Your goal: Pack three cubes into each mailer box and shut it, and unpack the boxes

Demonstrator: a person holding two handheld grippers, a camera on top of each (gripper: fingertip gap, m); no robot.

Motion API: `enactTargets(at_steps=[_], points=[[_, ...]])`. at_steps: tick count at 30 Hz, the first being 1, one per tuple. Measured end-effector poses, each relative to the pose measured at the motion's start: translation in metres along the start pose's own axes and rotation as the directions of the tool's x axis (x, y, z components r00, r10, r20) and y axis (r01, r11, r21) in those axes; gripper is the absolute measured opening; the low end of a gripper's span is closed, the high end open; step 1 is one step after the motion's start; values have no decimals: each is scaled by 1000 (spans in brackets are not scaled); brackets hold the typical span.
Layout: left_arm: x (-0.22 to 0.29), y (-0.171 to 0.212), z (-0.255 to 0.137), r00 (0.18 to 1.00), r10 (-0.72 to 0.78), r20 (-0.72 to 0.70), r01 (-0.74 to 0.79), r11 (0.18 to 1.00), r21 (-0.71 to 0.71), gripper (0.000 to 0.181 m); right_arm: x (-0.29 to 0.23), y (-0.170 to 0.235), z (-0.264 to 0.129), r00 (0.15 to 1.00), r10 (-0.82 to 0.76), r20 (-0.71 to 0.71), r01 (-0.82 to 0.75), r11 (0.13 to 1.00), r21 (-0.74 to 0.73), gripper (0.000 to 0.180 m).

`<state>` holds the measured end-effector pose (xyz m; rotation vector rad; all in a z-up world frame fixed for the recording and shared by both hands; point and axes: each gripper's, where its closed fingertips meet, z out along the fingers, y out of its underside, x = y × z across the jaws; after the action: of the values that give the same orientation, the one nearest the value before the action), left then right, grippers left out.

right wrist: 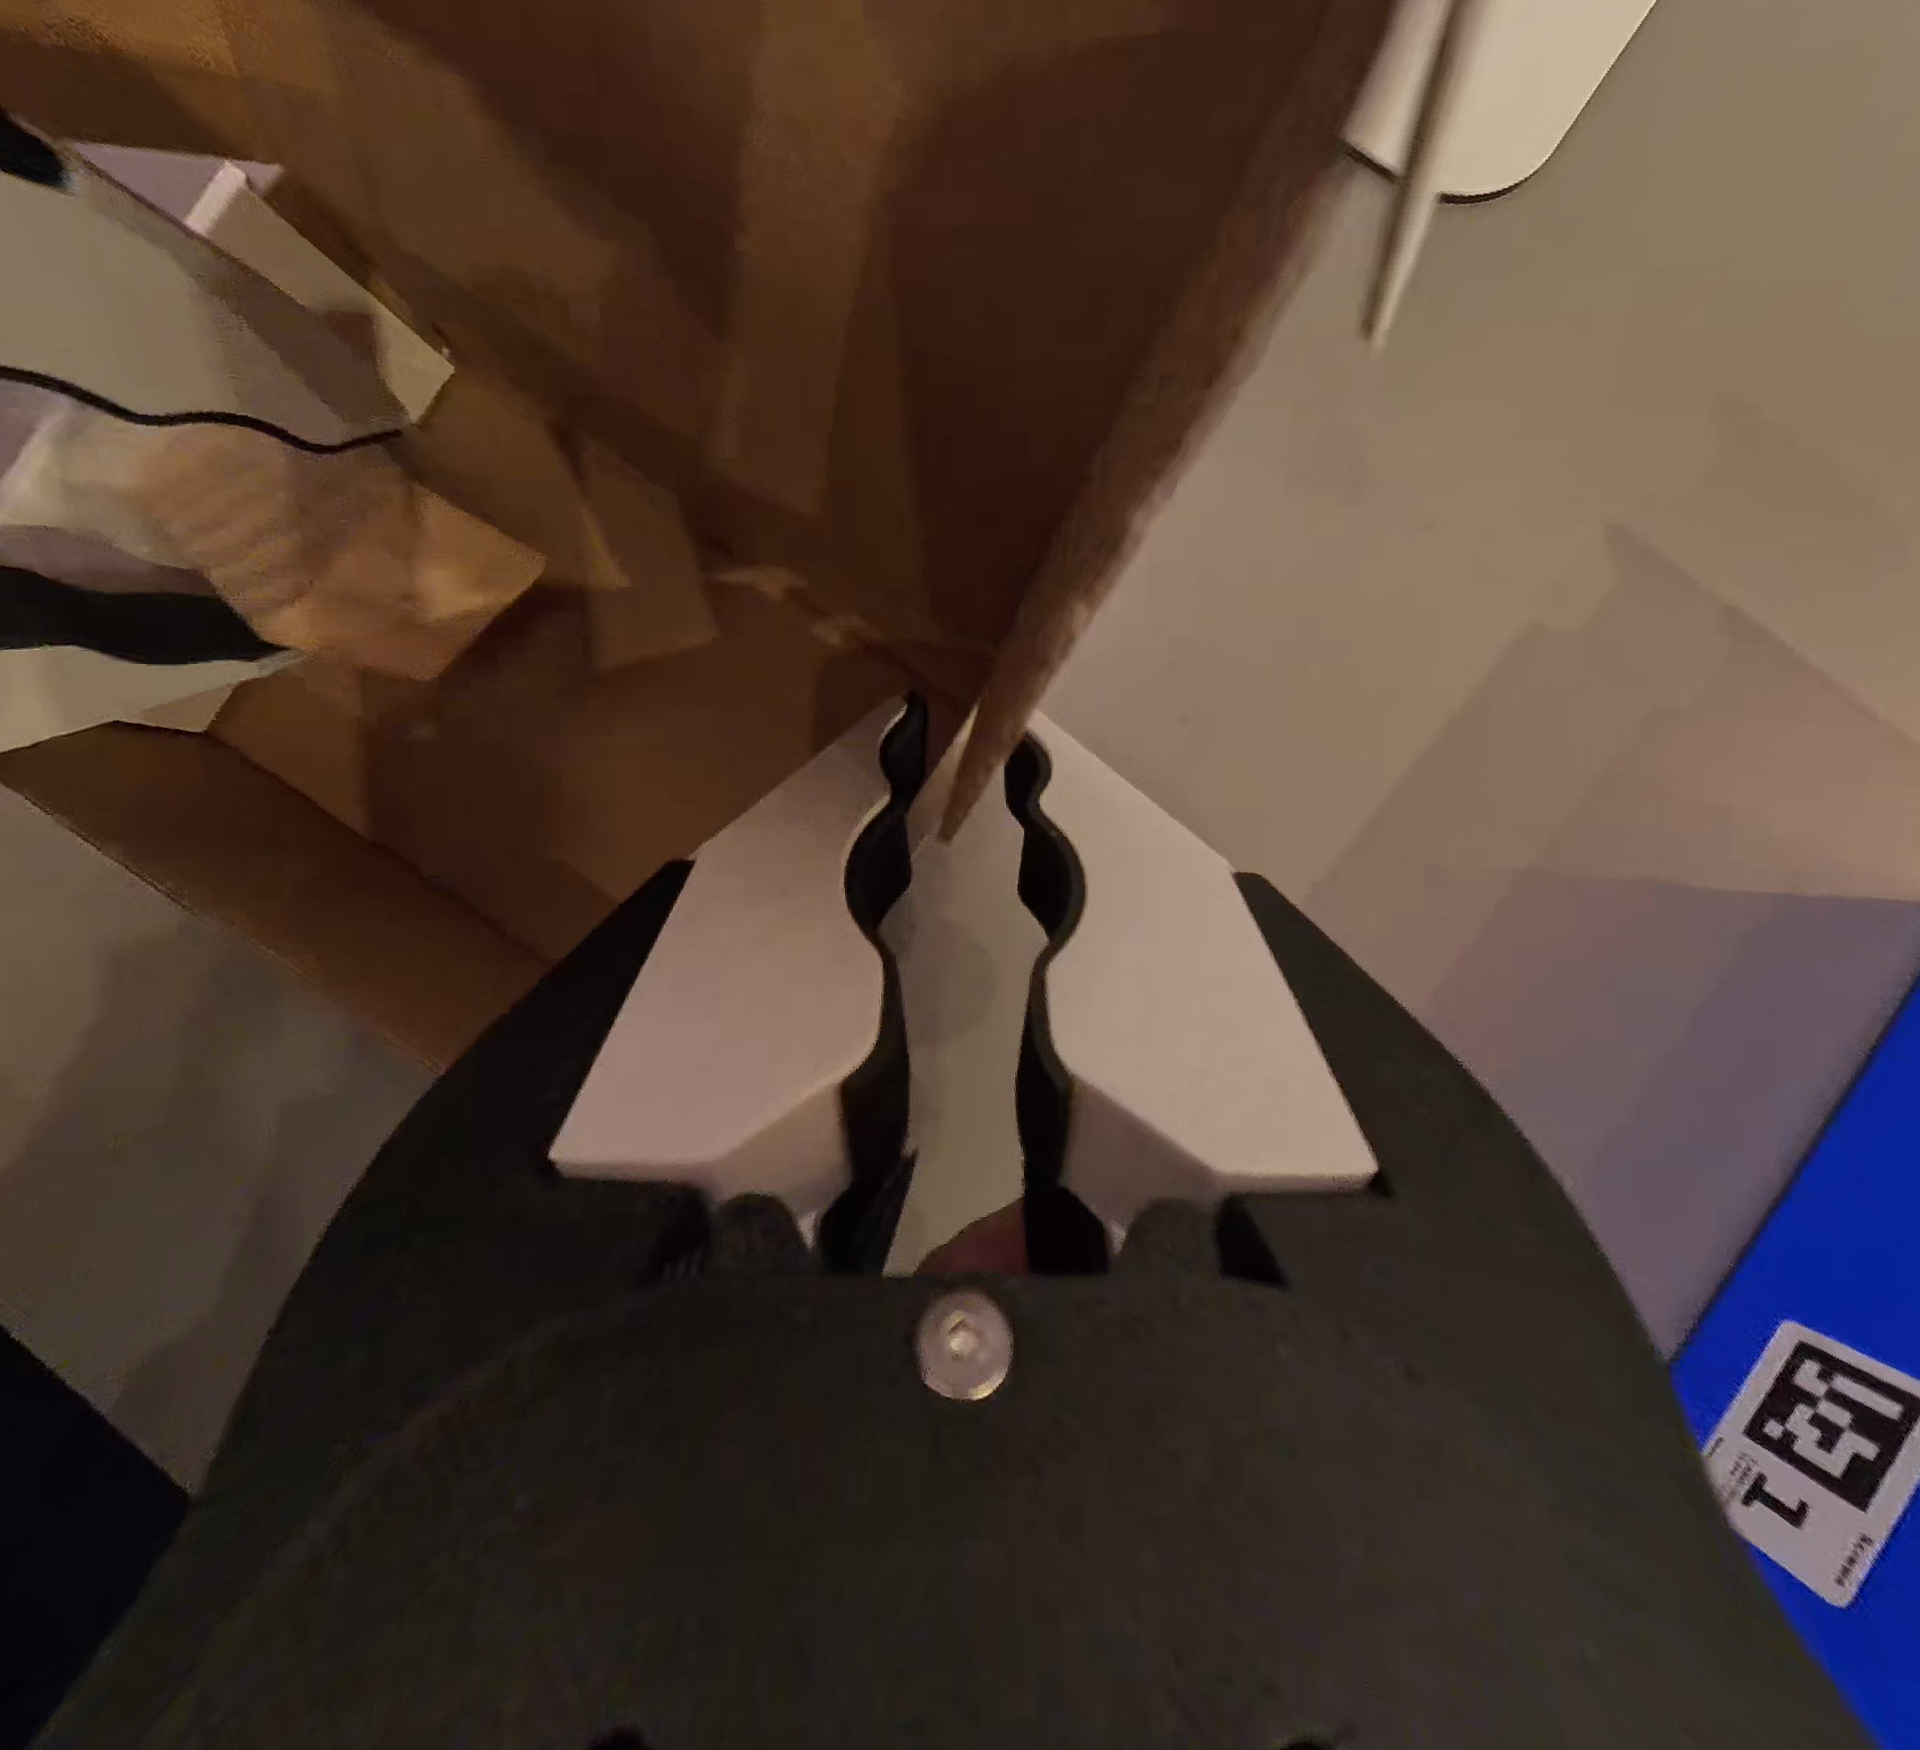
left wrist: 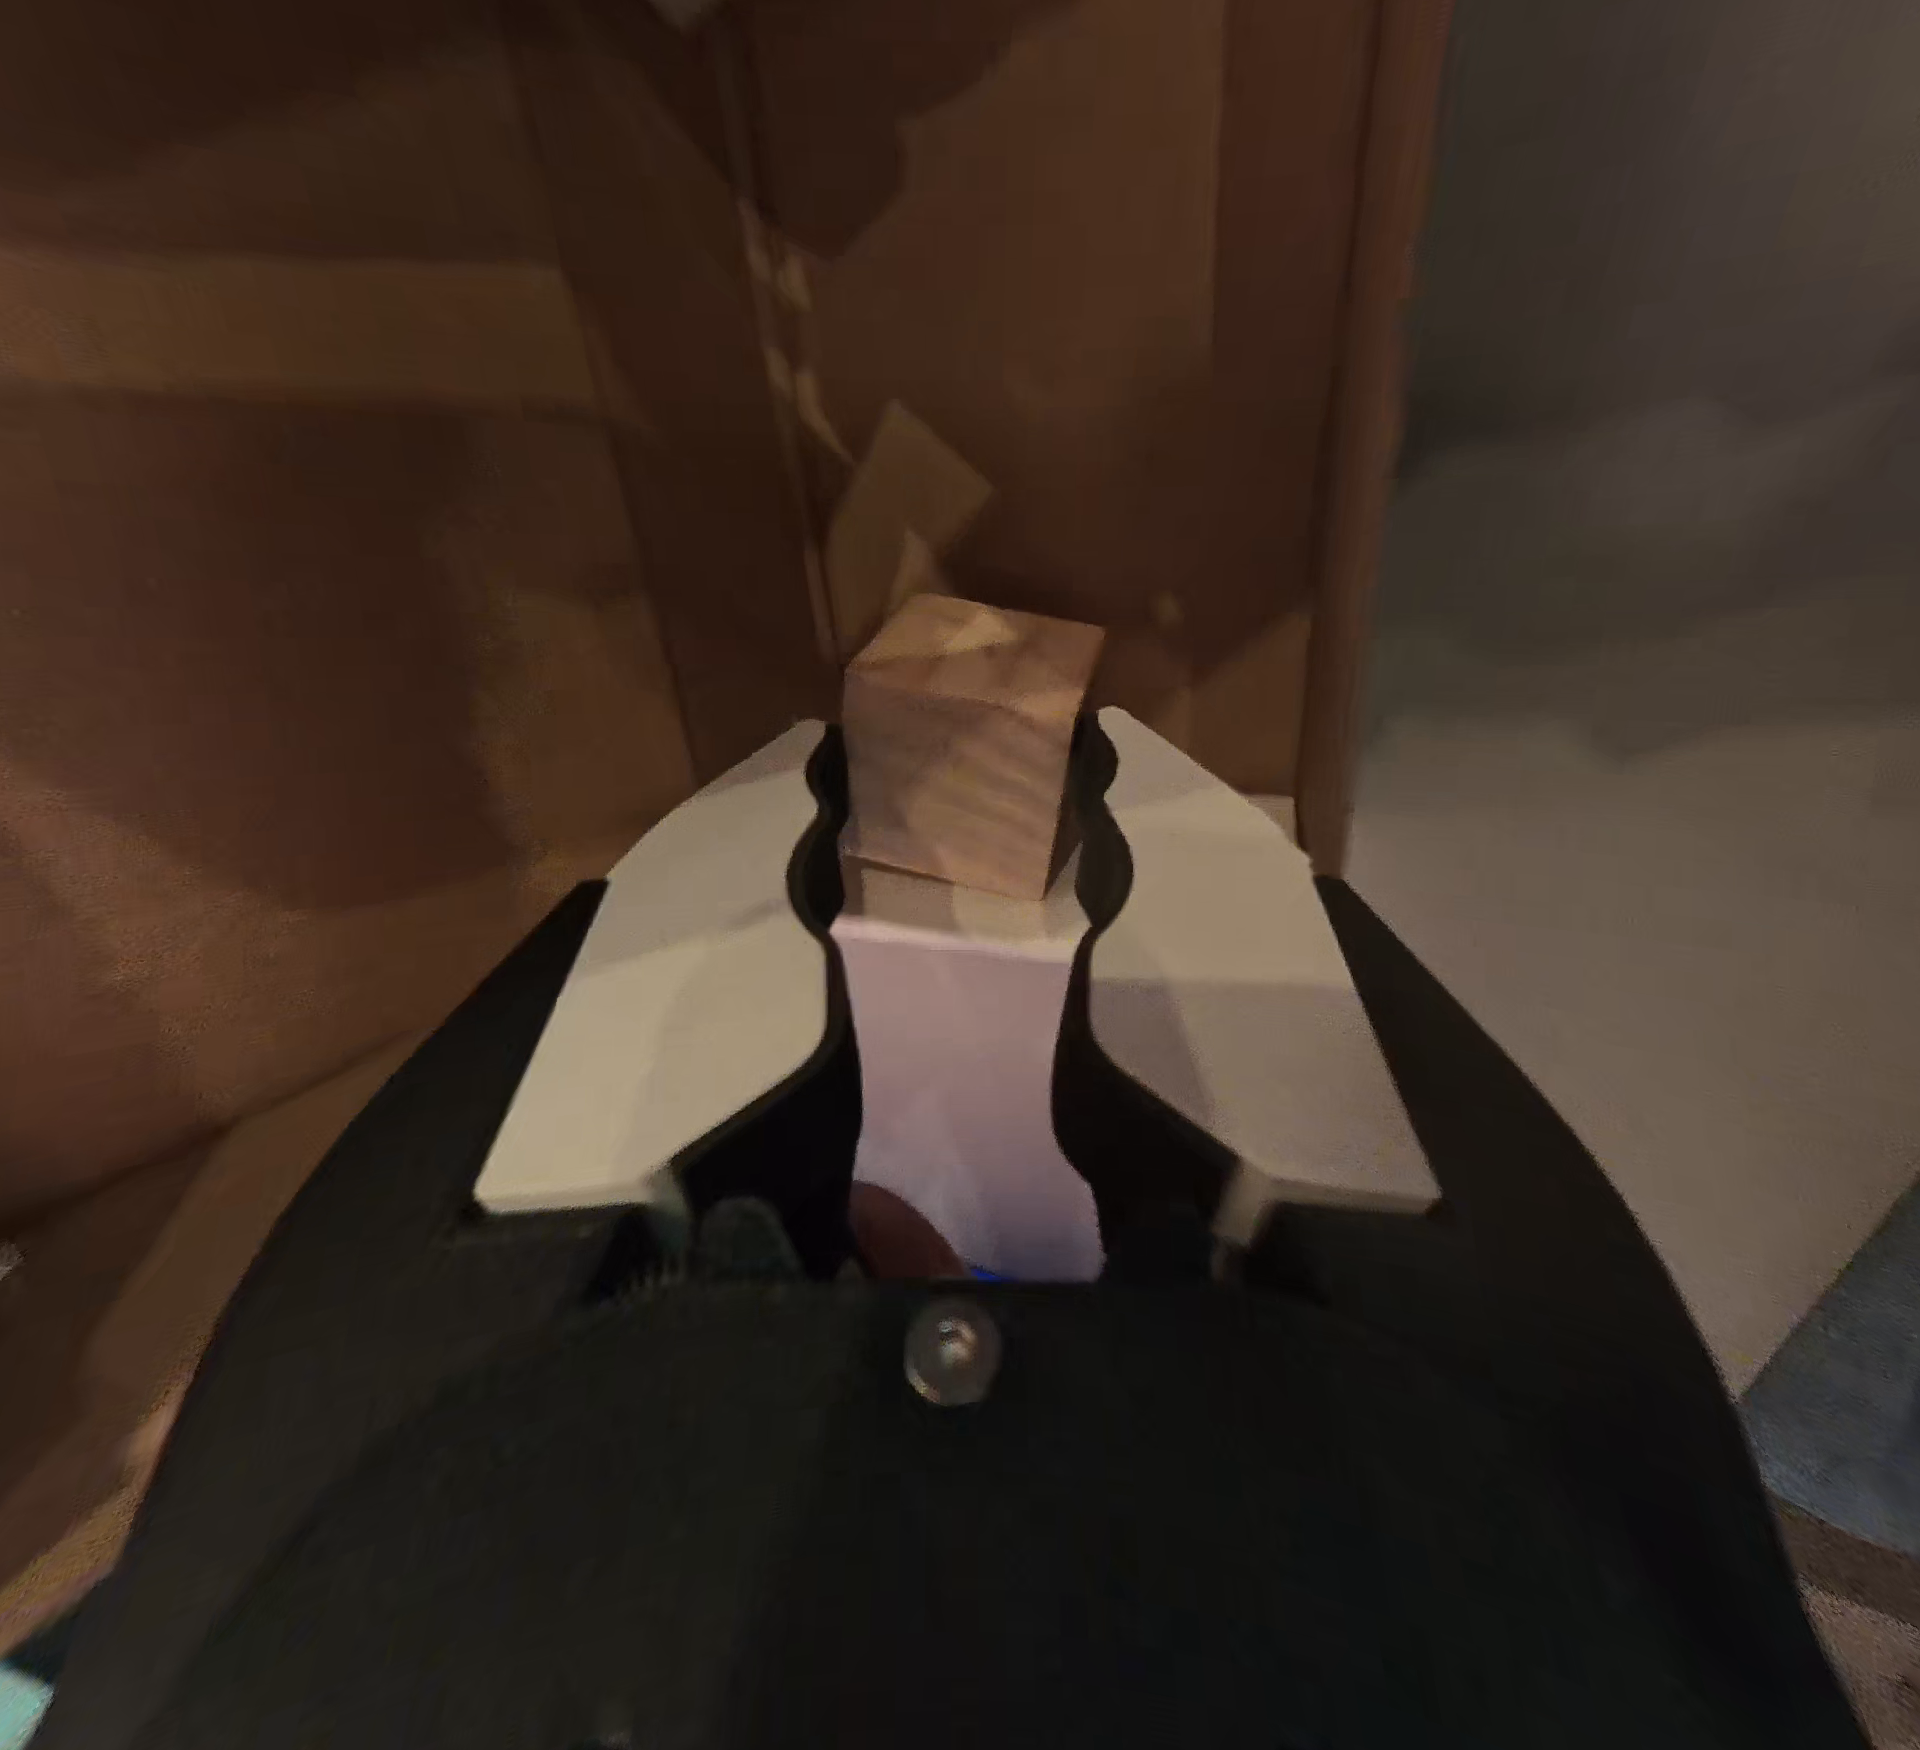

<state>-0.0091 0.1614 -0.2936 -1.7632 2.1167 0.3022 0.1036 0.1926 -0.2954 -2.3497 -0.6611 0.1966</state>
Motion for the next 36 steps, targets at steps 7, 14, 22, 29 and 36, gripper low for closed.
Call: enactTargets(at_steps=[7, 14, 22, 29, 36], points=[[0, 0, 12, 989, 4, -145, 1, 999, 35, 42, 2, 2, 2, 998, 7, 69, -8, 1000, 14, 21], [2, -2, 13, 979, 35, -199, -27, 999, 40, 42, 7, -6, 15, 972, -66, 227, 54, 997, 59, 46], [1, 0, 14, 978, 60, -201, -54, 998, 35, 42, -14, -11, 16, 864, -77, 498, 38, 995, 87, 29], [-3, 2, 15, 980, 54, -190, -46, 998, 45, 42, -9, -10, 19, 896, -46, 442, 21, 998, 61, 9], [-10, 4, 11, 993, 34, -114, -27, 998, 55, 43, -13, -9, 19, 923, -52, 381, 32, 998, 57, 6]])
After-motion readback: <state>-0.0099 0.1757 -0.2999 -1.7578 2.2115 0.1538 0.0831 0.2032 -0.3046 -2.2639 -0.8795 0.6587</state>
